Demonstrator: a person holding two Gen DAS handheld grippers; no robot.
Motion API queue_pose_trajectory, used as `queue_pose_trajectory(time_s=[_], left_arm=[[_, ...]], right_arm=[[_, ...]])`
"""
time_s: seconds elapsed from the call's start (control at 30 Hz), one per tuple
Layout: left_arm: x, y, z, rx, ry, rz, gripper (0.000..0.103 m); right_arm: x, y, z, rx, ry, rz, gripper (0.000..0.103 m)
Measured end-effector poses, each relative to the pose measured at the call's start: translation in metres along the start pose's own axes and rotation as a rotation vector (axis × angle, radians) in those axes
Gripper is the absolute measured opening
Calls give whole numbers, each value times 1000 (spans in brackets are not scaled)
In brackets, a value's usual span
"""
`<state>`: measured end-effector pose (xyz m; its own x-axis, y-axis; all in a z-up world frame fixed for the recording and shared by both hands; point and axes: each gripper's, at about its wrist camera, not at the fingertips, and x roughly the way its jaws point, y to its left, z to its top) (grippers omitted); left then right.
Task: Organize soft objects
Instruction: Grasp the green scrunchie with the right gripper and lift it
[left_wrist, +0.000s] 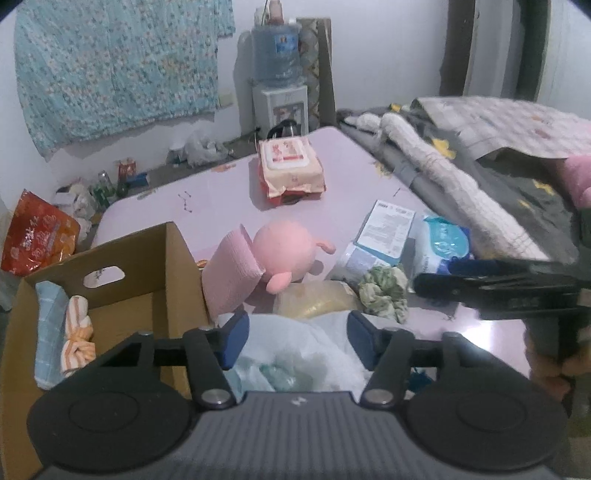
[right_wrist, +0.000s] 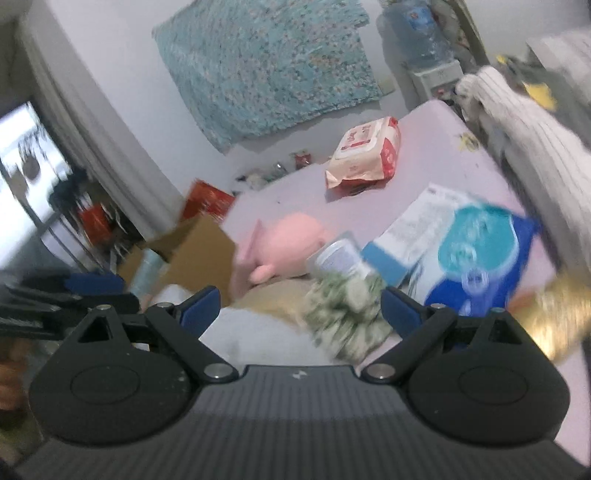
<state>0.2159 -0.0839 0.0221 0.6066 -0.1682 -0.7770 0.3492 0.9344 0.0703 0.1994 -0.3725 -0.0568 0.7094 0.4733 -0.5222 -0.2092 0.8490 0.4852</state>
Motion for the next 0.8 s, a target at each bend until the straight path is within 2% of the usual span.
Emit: queue_pose_trajectory(time_s=[0.13,0.2,0.23,0.27,0.33,0.37,0.43,0.53,0.7,0.8], left_arm=[[24,1,9,14,45,-1,46],[32,2,11,18,58,-3,45],[36,2,12,22,63,-3,45],[40,2,13,26,69,-2,45],[46,1,17,32,82,-7,45],[50,1,20,31,89,-16,45],[56,1,27,22,105,-33,45],[64,0,41,15,119,-53,45],[69,-2,55,-25,153,-102,45],[72,-9,56,-6,163,-94,45]], right_arm=[[42,-2,10,-97,53,-77,92],[59,-1,10,-128,90,-108,80],[66,-3,8,-132,114,-116,67],[73,-7,7,-126,144,-117,49],[82,-12,2,-106,173,-128,37],[82,-14,1,-99,172,-123,28],[80,-18,-2,-73,161,-100,21],[64,-22,-3,-17,102,-65,17],[22,-32,0,94,-17,17,16],[-4,-36,0,146,-75,57,16]])
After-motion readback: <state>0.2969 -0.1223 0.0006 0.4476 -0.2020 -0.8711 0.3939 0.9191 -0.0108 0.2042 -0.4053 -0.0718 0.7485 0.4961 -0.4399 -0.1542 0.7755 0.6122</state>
